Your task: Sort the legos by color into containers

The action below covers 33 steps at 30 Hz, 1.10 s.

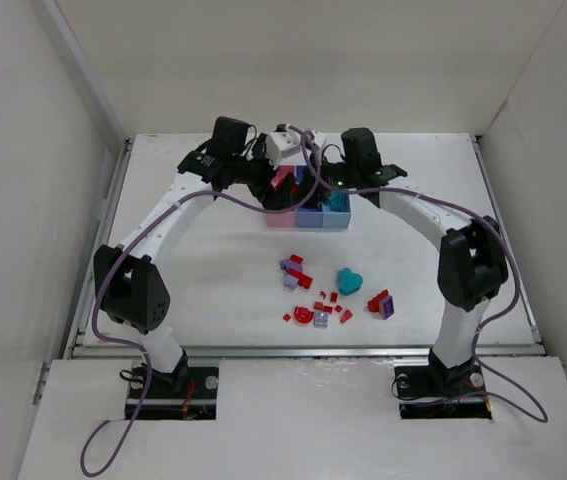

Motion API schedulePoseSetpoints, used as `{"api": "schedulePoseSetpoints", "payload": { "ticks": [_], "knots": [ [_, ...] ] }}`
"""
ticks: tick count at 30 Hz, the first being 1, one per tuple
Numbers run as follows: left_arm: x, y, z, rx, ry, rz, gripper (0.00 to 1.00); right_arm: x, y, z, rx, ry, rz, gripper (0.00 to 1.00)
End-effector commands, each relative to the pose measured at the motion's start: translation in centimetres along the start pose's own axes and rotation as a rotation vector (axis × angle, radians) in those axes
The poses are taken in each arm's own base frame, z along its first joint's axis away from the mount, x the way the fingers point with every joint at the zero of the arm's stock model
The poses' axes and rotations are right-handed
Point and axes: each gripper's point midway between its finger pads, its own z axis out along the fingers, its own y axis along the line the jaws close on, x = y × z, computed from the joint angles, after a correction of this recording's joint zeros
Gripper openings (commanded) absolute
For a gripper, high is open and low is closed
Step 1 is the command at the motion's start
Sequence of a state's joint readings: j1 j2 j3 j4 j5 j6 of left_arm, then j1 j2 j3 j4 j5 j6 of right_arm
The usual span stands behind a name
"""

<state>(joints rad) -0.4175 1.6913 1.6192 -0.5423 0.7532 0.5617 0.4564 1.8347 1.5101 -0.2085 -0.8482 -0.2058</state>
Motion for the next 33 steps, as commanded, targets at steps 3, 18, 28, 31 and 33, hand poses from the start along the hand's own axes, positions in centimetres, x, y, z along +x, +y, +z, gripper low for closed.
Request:
{"api": "schedulePoseSetpoints", "payload": {
  "ticks": [3, 18, 28, 31, 33],
  "knots": [
    [1.2, 9.7, -3.3, -0.617, 0.054, -0.196, 0.99, 0.5, -8.1, 1.4, 0.309, -0.019, 0.285, 0.0],
    [4.8, 13.9, -9.2, -1.075, 0.099, -0.367, 0.99, 0.7, -11.9, 6.1, 0.489, -0.077, 0.561, 0.27],
    [3.3, 14.3, -10.0, -1.105, 0.052, -0.382, 0.99, 0.6, -11.5, 6.1, 0.474, -0.057, 0.581, 0.95],
    [2.9, 14.1, -9.9, -1.088, 0.041, -0.392, 0.99, -1.6, -10.7, 5.1, 0.458, -0.082, 0.511, 0.95],
    [1.9, 13.7, -10.1, -1.065, 0.015, -0.397, 0.99, -3.6, -10.3, 3.9, 0.47, -0.112, 0.436, 1.0]
  ]
}}
